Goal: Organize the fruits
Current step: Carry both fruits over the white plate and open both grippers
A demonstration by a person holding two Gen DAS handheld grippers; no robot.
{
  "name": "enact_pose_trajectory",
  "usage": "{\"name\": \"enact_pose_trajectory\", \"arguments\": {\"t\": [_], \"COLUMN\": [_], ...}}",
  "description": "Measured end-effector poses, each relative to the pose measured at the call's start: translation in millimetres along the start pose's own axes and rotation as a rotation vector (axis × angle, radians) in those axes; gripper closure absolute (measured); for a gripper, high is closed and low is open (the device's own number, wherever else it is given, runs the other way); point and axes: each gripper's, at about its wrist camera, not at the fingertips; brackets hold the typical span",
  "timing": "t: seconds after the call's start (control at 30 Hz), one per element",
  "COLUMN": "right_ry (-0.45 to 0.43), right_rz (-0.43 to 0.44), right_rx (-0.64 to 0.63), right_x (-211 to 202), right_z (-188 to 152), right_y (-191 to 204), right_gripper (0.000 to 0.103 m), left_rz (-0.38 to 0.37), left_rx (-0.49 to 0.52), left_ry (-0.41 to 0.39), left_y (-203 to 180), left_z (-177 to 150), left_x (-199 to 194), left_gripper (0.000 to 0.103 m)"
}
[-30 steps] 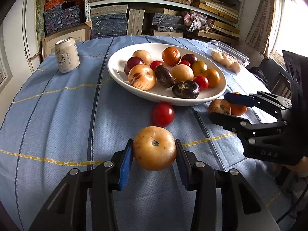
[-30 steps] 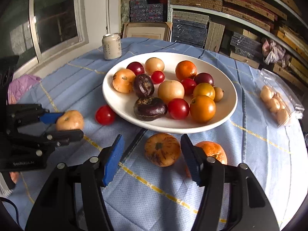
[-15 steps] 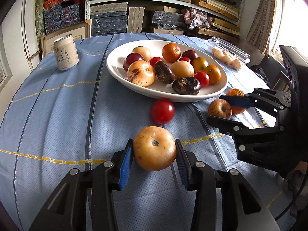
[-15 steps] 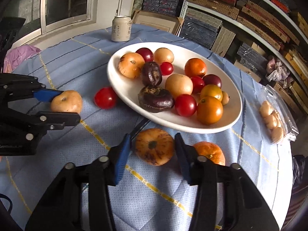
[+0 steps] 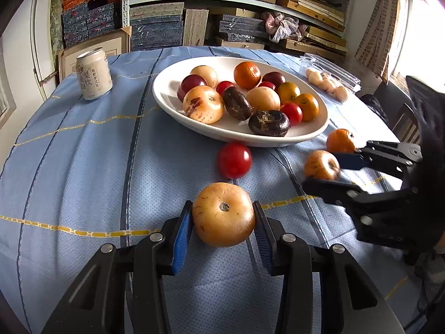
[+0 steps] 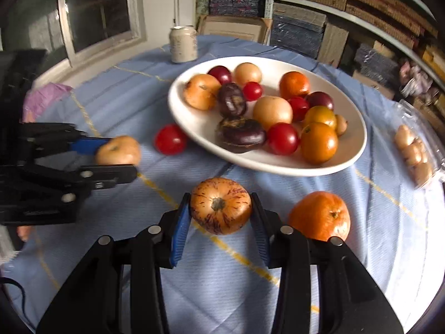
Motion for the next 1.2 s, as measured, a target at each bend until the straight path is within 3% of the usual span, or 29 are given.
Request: {"name": "enact_pose_trajectory", "arguments": {"t": [0.13, 0.27, 0.5, 0.63, 0.77, 0.93, 1.1, 1.2], "right_ry": [-0.079, -0.178, -0.351, -0.406, -0.362, -0.236, -0.169, -0.152], "right_rz": [0.026, -0.006, -0.057, -0.080, -0.091, -0.088, -0.081, -0.066], "right_rx": [0.066, 0.104, 0.149, 0.188, 0.189, 0.153, 0.125, 0.119], "right_x": [-24.9, -57.5, -94.3, -83.4, -40.8, 21.2, 53.1, 64.9], "right_z": [15.2, 32.4, 95.9, 116.4, 121.8, 111.5, 102.0, 100.8], "right_y": [-8.6, -20.7, -51.1, -68.5, -79.3, -91.5, -95.8, -97.2], "right_gripper": [0.062, 0.062, 0.063, 0.063, 0.063, 0.063, 0.062, 0.062], "left_rz": [0.022, 0.092, 0.083, 0.091, 0.085, 0.096, 0.096, 0.110], "left_rx": [0.023, 0.084, 0.051, 0.029, -0.007, -0.047, -0.061, -0.051], "left_ry": [-0.053, -0.122, -0.184, -0.192, -0.145, -0.091, -0.072, -0.077], "left_y": [-4.1, -12.7, -14.7, -17.0, -11.6, 2.0, 11.0, 11.4], "left_z": [5.3, 19.2, 103.4, 135.3, 147.4, 153.1, 147.0, 144.3], "left_x": [-9.7, -18.2, -13.4, 18.2, 60.9, 107.1, 129.7, 133.5], "left_gripper": [0.061, 0.061, 0.061, 0.061, 0.061, 0.061, 0.060, 0.054]}}
Point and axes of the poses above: each gripper's, at about its wrist camera, not at the fingertips, and x roughly the way its jaws point, y to its left, z to its top, and after that the axes turned 14 degrees about -y, right-handed
